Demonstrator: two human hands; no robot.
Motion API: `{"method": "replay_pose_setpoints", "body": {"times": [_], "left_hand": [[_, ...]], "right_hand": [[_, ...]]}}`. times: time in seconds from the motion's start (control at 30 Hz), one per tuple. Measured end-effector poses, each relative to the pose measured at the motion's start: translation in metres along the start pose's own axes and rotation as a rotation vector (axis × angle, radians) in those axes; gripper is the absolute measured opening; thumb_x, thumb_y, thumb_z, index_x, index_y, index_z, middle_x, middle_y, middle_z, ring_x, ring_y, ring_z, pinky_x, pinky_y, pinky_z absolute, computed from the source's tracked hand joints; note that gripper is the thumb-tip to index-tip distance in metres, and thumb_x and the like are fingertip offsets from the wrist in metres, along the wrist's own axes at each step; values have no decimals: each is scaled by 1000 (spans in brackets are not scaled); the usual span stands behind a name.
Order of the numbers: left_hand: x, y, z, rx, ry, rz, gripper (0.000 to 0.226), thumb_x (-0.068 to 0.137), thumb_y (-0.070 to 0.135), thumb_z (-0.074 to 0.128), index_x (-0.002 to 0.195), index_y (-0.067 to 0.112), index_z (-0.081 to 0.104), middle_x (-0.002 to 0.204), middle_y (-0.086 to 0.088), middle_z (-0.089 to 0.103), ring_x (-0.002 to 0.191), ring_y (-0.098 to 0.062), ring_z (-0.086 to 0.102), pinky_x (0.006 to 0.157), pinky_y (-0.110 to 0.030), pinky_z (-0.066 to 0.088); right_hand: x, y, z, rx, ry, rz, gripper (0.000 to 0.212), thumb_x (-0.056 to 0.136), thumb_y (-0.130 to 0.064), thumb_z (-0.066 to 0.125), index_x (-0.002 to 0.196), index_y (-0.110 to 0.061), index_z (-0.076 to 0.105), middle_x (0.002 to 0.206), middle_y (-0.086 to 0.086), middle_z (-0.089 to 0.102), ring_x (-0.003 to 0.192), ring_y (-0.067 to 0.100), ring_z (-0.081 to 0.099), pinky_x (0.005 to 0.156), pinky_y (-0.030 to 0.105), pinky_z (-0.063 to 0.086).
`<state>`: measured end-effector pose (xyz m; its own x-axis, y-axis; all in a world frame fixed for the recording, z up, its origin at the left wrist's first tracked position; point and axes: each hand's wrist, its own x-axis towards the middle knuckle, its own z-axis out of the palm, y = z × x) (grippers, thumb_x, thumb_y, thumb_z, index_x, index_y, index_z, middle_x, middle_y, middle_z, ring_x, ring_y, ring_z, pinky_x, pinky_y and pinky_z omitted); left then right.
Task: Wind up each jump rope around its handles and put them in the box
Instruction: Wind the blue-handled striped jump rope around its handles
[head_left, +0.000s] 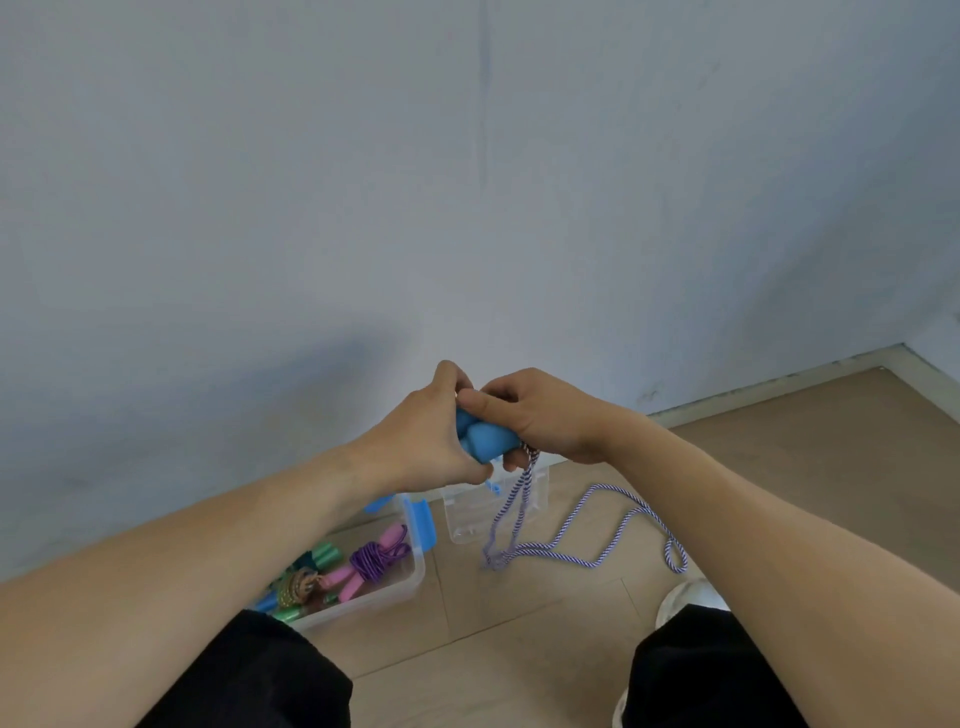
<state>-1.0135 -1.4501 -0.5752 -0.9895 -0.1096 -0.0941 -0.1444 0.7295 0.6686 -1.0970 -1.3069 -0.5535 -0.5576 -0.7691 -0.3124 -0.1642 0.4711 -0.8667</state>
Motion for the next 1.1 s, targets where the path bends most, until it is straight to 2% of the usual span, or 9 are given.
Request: {"method": "replay_pose_setpoints", "body": {"times": [0.1, 0.2, 0.27, 0.37, 0.43, 0.6, 0.83, 0.97, 1.1], "left_hand": [[0, -3, -1, -75, -55, -30, 68, 67, 24, 86, 111, 24, 35, 95, 2, 61, 77, -11, 65, 63, -27, 56], [0, -9, -11, -237, -288, -162, 66, 70, 29, 88, 117, 17, 43, 89, -9, 69, 63, -20, 66, 63, -35, 59], [-5, -18, -19, -315, -522, -209, 50, 75, 36, 86, 104, 5, 59, 80, -12, 71, 59, -25, 63, 64, -37, 57], [-15, -29, -24, -533, -762, -255, 29, 82, 32, 79, 84, 5, 69, 71, -13, 69, 46, -18, 59, 54, -28, 53], [-17, -30, -24, -600, -784, -251, 25, 83, 27, 78, 83, 5, 67, 69, -11, 67, 45, -16, 59, 51, -26, 53], [-18, -21, -20, -659, -730, -146, 25, 90, 20, 70, 71, 8, 59, 64, -8, 55, 53, -19, 55, 59, -30, 52], [-20, -30, -24, -928, -933, -218, 10, 95, 14, 61, 101, 6, 63, 87, -13, 61, 77, -27, 61, 78, -45, 56], [-22, -32, -27, -994, -968, -222, 17, 96, 26, 59, 104, 11, 62, 89, -14, 63, 68, -24, 63, 67, -40, 58], [-21, -27, -22, -1045, -835, -251, 26, 97, 36, 55, 101, 11, 60, 68, -3, 43, 52, -14, 41, 51, -27, 40]], "right_hand": [[1, 1, 2, -91, 29, -33, 42, 98, -45, 52, 91, -6, 66, 68, 4, 66, 48, 14, 57, 51, 21, 47], [1, -1, -7, -116, 119, -52, 38, 98, -40, 55, 94, -4, 67, 69, 4, 62, 46, 11, 54, 49, 22, 47], [0, -2, -13, -102, 155, -66, 36, 96, -34, 59, 91, 0, 67, 63, 3, 58, 44, 13, 51, 46, 24, 44], [-2, -4, -11, -95, 118, -90, 31, 95, -29, 60, 89, 0, 68, 57, 4, 57, 42, 15, 49, 42, 24, 42], [-2, -6, -7, -68, 111, -104, 33, 94, -32, 62, 90, 0, 67, 60, 7, 56, 44, 16, 50, 42, 24, 42], [2, -12, -4, -42, 137, -100, 48, 90, -42, 66, 89, 6, 59, 65, 7, 46, 49, 19, 45, 43, 28, 45], [7, -14, 3, -40, 217, -151, 46, 93, -33, 64, 83, 11, 53, 61, 16, 46, 40, 22, 40, 36, 26, 36], [6, -15, 1, 58, 223, -145, 36, 94, -31, 62, 80, 1, 58, 56, 12, 48, 41, 24, 42, 37, 28, 38], [6, -12, -3, 108, 262, -127, 31, 94, -31, 60, 79, -3, 57, 60, 9, 44, 49, 24, 39, 40, 28, 36]]}}
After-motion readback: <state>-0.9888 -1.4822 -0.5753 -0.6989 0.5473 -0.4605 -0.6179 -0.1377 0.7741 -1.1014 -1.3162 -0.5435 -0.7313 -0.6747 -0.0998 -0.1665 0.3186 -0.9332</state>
